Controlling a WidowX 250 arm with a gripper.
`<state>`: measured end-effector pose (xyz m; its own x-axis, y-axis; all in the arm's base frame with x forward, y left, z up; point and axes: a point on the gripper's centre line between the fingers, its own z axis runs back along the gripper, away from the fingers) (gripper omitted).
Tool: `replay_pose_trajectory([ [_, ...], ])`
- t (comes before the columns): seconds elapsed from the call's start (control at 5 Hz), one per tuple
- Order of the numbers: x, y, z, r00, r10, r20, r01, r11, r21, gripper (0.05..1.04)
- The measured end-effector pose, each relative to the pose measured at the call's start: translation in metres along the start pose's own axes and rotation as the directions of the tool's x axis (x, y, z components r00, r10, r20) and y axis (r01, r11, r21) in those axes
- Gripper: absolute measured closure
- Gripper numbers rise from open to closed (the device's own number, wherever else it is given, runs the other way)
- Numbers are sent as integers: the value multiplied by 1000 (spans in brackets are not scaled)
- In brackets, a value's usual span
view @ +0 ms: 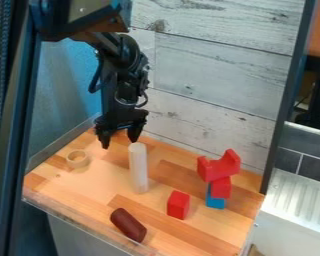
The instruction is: Put the ring in the cylinder
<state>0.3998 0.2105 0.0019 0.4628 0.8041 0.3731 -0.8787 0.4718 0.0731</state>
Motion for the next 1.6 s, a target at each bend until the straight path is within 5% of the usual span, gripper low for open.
replay_pose_trajectory([
  [0.2,-2,11,-15,999,39,-20,-38,999,34,83],
  [0.6,13,31,-24,990,137,37,-139,989,48,83],
  [1.6,31,77,-47,952,302,-42,-297,950,97,83],
])
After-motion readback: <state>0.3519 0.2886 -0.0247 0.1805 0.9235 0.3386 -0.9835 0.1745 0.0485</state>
